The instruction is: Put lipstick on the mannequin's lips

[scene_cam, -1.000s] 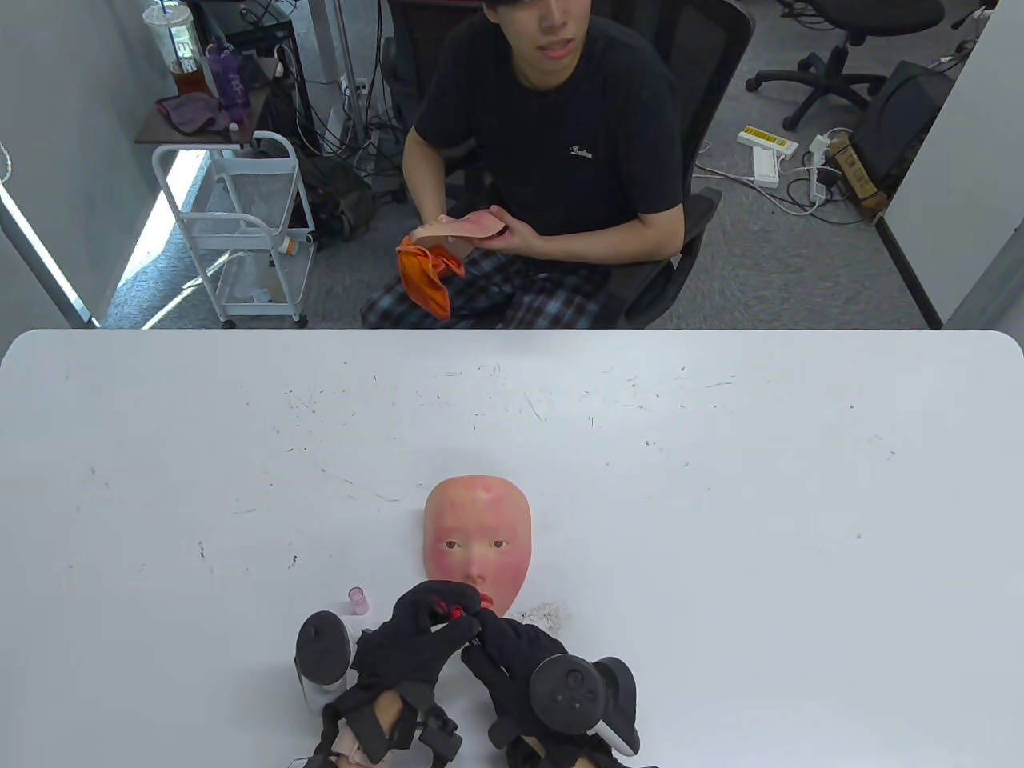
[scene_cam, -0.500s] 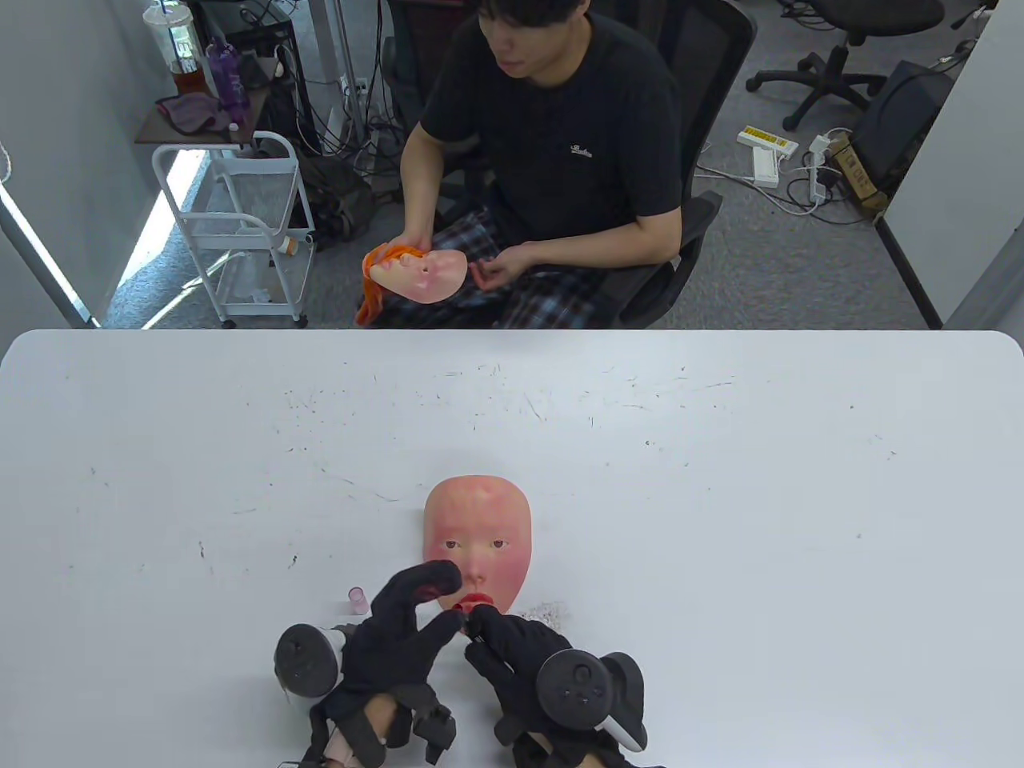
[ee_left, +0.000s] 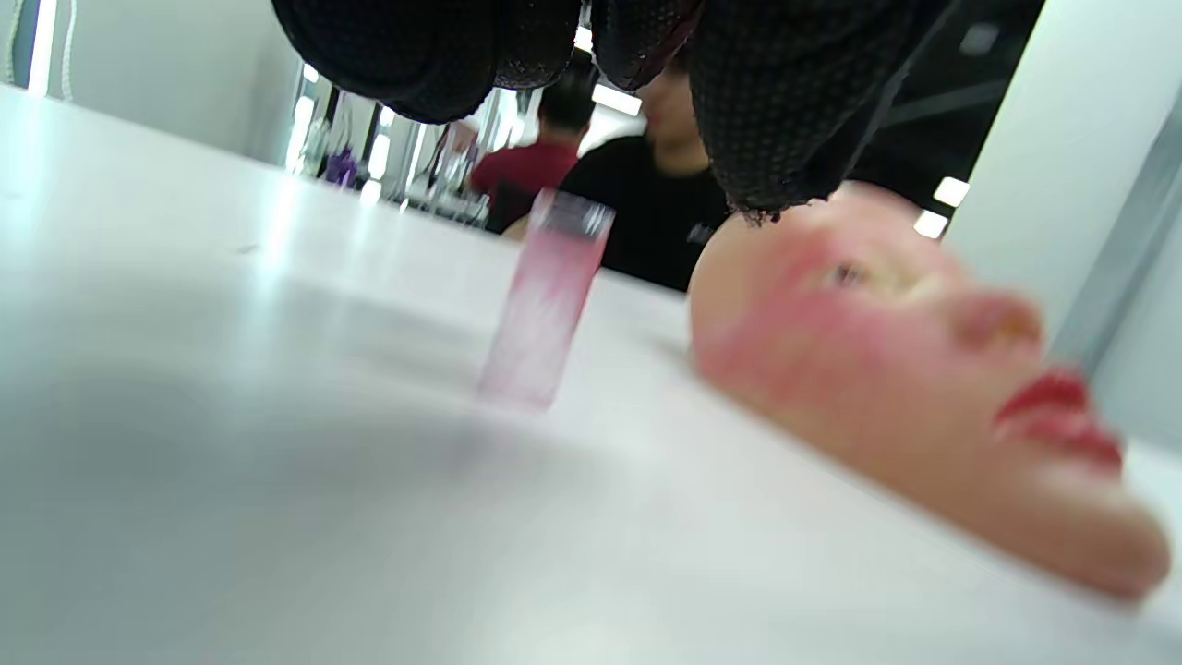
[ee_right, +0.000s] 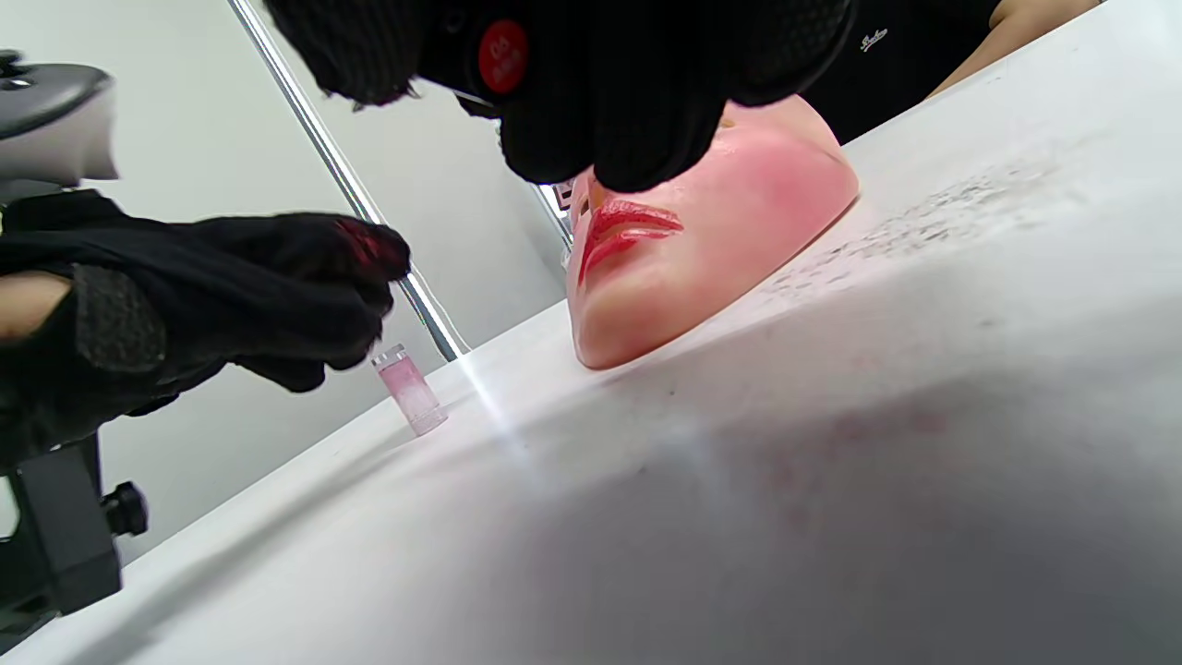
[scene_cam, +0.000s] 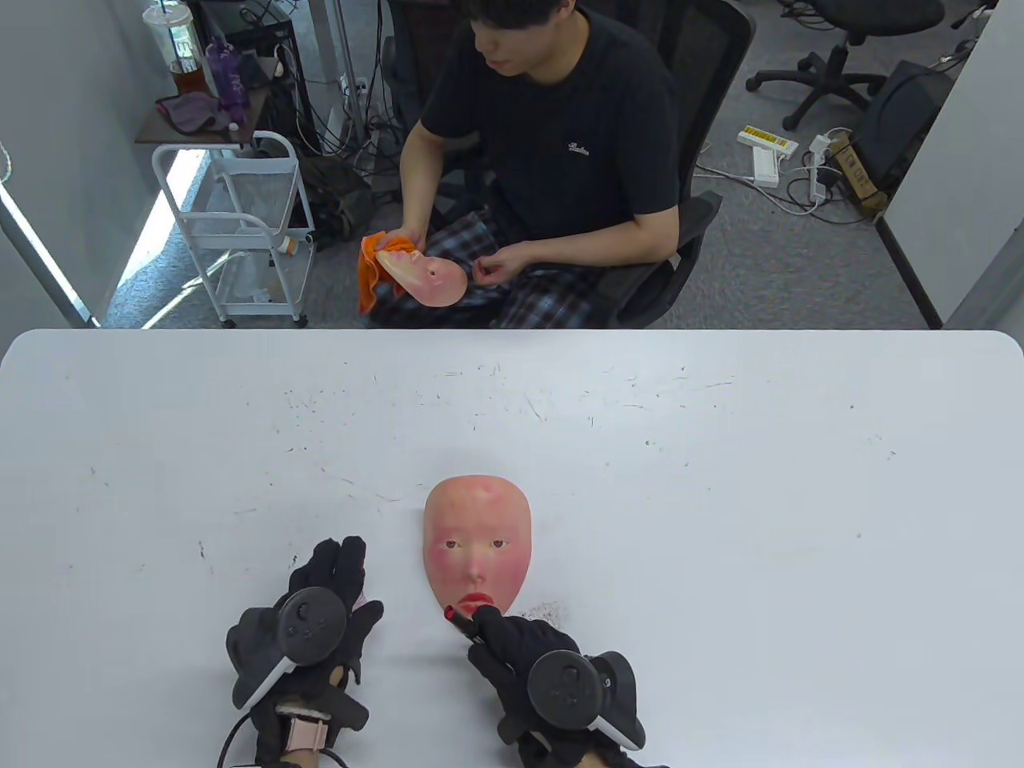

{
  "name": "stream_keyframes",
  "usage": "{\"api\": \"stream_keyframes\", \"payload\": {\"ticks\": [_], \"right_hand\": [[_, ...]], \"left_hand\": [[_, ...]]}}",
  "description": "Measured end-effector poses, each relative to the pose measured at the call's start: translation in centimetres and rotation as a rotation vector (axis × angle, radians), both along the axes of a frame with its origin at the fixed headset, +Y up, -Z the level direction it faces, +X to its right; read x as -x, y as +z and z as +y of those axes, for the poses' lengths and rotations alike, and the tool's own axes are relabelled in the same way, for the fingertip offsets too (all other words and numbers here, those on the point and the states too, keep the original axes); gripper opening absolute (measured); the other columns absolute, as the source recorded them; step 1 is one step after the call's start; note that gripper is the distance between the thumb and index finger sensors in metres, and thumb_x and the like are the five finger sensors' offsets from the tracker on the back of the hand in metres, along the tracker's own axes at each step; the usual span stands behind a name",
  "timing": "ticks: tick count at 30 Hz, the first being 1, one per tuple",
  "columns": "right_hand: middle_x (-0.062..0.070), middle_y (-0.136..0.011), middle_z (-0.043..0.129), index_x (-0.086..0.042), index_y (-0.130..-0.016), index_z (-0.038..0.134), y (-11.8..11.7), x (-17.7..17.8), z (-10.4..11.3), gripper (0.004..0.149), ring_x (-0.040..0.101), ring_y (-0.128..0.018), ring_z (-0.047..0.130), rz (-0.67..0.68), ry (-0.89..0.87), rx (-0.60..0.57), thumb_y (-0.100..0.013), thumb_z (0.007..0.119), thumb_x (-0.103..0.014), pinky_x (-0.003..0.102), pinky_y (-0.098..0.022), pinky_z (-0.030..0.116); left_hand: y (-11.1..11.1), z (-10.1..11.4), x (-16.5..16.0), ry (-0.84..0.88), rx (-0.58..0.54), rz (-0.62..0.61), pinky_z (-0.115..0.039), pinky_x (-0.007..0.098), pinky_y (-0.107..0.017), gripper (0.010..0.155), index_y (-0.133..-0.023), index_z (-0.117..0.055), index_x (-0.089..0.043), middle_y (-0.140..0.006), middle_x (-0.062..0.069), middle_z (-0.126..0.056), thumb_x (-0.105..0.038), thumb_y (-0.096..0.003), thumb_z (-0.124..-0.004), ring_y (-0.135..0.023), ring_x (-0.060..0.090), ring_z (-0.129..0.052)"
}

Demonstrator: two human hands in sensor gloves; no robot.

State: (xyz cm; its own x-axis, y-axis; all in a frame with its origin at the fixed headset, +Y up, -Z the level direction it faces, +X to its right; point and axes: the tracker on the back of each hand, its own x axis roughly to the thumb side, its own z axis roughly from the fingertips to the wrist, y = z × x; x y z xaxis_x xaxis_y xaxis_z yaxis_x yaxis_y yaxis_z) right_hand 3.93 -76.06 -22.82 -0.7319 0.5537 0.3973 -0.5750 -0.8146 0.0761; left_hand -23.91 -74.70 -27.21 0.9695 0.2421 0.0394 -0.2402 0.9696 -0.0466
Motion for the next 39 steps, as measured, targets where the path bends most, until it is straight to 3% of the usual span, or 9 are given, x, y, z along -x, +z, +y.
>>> {"api": "stream_keyframes", "payload": {"ticks": [5, 10, 12, 15, 20, 26, 39], "right_hand": [[0.010, -0.076, 0.094, -0.017, -0.094, 0.077, 0.0, 0.1, -0.1, 0.053, 0.033, -0.060, 0.093, 0.001, 0.020, 0.000, -0.047, 0.079, -0.042, 0.048, -0.050, 0.074], [0.010, -0.076, 0.094, -0.017, -0.094, 0.077, 0.1, 0.3, -0.2, 0.053, 0.033, -0.060, 0.093, 0.012, 0.039, 0.002, -0.047, 0.079, -0.042, 0.048, -0.050, 0.074], [0.010, -0.076, 0.094, -0.017, -0.094, 0.077, 0.2, 0.4, -0.3, 0.053, 0.033, -0.060, 0.093, 0.018, 0.051, 0.003, -0.047, 0.079, -0.042, 0.048, -0.049, 0.074], [0.010, -0.076, 0.094, -0.018, -0.094, 0.077, 0.1, 0.3, -0.3, 0.053, 0.032, -0.060, 0.093, 0.010, 0.064, 0.005, -0.046, 0.079, -0.042, 0.048, -0.050, 0.074], [0.010, -0.076, 0.094, -0.020, -0.094, 0.078, -0.1, 0.0, -0.3, 0.053, 0.033, -0.060, 0.093, -0.001, 0.033, 0.023, -0.046, 0.079, -0.042, 0.048, -0.050, 0.074], [0.010, -0.076, 0.094, -0.020, -0.094, 0.078, -0.2, 0.1, -0.3, 0.053, 0.033, -0.060, 0.093, -0.005, 0.038, 0.025, -0.046, 0.079, -0.043, 0.048, -0.049, 0.074], [0.009, -0.071, 0.095, -0.015, -0.092, 0.080, 0.1, 0.6, -0.1, 0.053, 0.032, -0.058, 0.093, 0.023, 0.071, 0.009, -0.046, 0.079, -0.041, 0.047, -0.049, 0.074]], "left_hand": [[-0.5, -0.9, -0.6, -0.069, 0.071, -0.002, -0.077, 0.043, -0.054, 0.066, -0.110, -0.068, -0.029, -0.107, 0.016, -0.076, -0.037, -0.0463, -0.084, -0.079, 0.038, -0.083], [-0.4, -0.6, -0.6, -0.037, 0.014, -0.015, -0.083, 0.038, -0.043, 0.051, -0.097, -0.085, -0.024, -0.089, 0.014, -0.093, -0.034, -0.0461, -0.083, -0.065, 0.033, -0.094], [-0.1, -0.1, -0.4, 0.059, -0.040, -0.018, -0.084, 0.035, -0.041, 0.051, -0.096, -0.084, -0.025, -0.086, 0.012, -0.095, -0.038, -0.0467, -0.081, -0.062, 0.029, -0.096], [0.1, 0.3, -0.1, 0.409, -0.093, -0.079, -0.084, 0.034, -0.039, 0.051, -0.096, -0.084, -0.024, -0.084, 0.011, -0.096, -0.039, -0.0476, -0.080, -0.059, 0.029, -0.096], [0.0, -0.2, 0.2, 0.871, -0.035, -0.187, -0.084, 0.034, -0.038, 0.051, -0.096, -0.085, -0.021, -0.082, 0.013, -0.096, -0.040, -0.0487, -0.080, -0.057, 0.030, -0.096], [-0.4, -1.1, -0.1, 1.023, 0.060, -0.271, -0.083, 0.034, -0.039, 0.051, -0.097, -0.084, -0.021, -0.083, 0.012, -0.096, -0.041, -0.0500, -0.079, -0.058, 0.029, -0.096], [-0.3, -1.0, -2.7, 0.908, 0.118, -0.402, -0.083, 0.035, -0.041, 0.051, -0.098, -0.083, -0.023, -0.086, 0.013, -0.093, -0.040, -0.0495, -0.080, -0.061, 0.030, -0.094]]}}
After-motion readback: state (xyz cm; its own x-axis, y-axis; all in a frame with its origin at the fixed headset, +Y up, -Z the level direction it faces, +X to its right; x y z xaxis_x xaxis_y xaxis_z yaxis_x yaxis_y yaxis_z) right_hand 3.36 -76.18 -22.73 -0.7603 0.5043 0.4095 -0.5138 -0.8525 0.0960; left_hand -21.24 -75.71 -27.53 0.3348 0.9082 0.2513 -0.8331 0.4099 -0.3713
